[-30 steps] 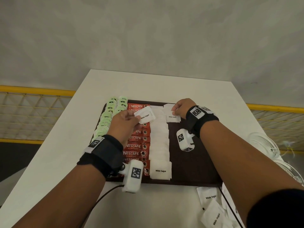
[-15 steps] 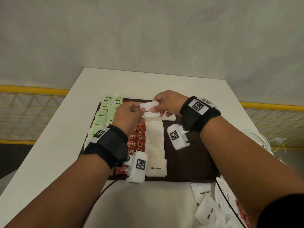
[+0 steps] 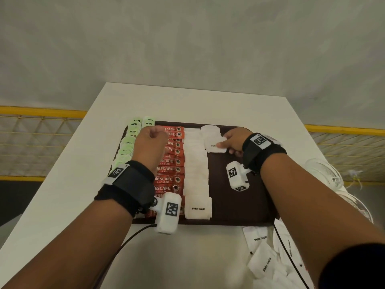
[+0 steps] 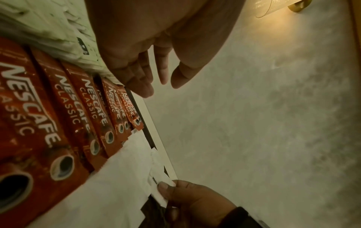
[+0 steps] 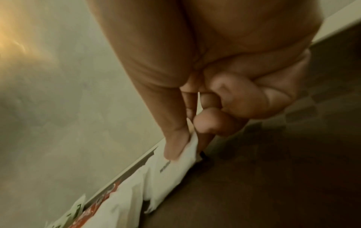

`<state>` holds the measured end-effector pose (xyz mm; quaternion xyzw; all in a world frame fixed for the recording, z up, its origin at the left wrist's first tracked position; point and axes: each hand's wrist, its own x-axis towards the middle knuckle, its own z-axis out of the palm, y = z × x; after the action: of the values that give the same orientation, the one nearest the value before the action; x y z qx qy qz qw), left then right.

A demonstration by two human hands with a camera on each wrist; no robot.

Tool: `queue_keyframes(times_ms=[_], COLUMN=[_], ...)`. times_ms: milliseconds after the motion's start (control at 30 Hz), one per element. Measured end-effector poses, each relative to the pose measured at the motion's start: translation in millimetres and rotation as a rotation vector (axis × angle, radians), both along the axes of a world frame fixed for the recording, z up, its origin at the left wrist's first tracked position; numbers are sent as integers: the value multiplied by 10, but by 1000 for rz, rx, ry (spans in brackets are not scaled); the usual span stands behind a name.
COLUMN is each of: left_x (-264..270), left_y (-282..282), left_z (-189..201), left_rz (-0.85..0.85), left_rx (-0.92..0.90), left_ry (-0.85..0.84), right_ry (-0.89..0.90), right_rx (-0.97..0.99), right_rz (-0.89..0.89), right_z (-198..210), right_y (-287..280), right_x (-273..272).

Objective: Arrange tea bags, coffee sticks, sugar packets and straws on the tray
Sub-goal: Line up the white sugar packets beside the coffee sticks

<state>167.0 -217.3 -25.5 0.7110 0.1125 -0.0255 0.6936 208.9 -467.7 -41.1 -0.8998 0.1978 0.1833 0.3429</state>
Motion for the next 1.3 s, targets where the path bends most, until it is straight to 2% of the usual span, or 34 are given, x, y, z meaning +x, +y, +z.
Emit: queue_keyframes(times_ms=[100, 200, 267, 433, 600, 800, 967, 1067, 1300], left_x=[-36, -83, -120, -265, -616, -1254, -1670, -1863, -2190], left_y=[-1, 13, 16, -98, -393, -815, -990, -908, -914], left_z=[5, 19, 32, 146, 315, 295, 101, -29, -162], left_rz=[-5, -30, -62, -255, -499, -866, -1142, -1237, -1255], left_rx=[-8, 13, 34, 140, 246, 373, 707, 919, 996], left_ry=[13, 18, 10, -27, -82, -133, -224, -225, -226], right_ry=[5, -19, 10, -57, -219, -280, -173, -75, 22], right_rx=[-107, -85, -139, -256, -155, -165, -239, -303, -410], right_rz=[51, -11, -1, 40, 109, 190, 155, 212, 250], right_z=[27, -22, -12, 291, 654, 751, 567, 410, 99], right_y=[77, 73, 91, 81, 34, -139, -331, -320, -132], right_x=[44, 80, 50, -199, -868, -1947, -2839, -3229, -3569])
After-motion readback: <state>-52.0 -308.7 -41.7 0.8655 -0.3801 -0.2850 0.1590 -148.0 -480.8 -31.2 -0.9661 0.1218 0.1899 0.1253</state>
